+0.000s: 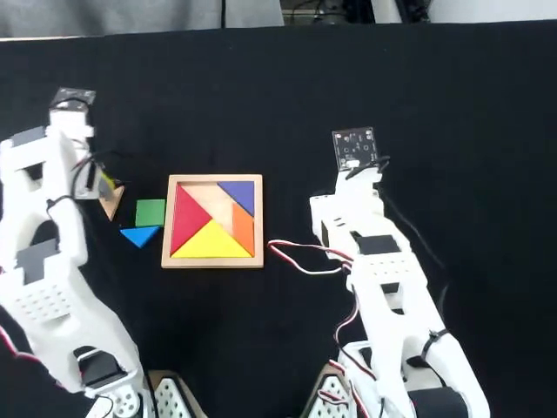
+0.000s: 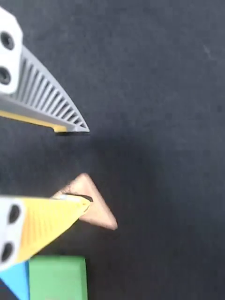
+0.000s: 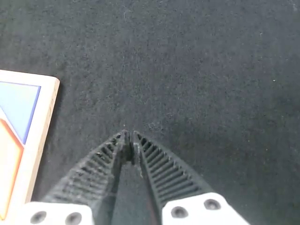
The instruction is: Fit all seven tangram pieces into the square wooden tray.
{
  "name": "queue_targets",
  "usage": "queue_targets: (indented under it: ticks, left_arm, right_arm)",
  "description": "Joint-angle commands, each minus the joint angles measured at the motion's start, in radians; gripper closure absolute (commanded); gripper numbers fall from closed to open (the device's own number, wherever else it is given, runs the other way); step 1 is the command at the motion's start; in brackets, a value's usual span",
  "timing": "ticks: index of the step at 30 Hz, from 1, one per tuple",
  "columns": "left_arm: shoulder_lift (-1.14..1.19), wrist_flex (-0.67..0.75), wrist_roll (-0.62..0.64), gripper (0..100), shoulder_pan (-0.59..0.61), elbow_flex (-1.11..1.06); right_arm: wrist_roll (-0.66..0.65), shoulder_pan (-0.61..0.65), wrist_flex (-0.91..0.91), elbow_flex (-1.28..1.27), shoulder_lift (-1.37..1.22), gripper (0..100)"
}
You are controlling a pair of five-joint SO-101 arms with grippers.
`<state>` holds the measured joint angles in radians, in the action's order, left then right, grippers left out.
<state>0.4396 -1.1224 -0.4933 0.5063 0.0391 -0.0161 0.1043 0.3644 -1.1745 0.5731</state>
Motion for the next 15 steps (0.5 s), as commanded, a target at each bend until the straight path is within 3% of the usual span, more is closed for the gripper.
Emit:
queue_targets:
  ticks: [1, 9, 15]
  left_arm:
    - [-0.043, -0.049, -0.04, 79, 0.024, 0.051]
    - [-0.143, -0.103, -0.222, 79, -0.033, 0.056]
    - [-0.101, -0.103, -0.221, 74, -0.074, 0.028]
  right_arm:
    - [0.005, -0.018, -0.021, 0.005, 0.044, 98.7]
    - [0.005, -0.018, -0.02, 0.005, 0.044, 98.7]
    - [0.005, -0.018, -0.021, 0.005, 0.044, 98.7]
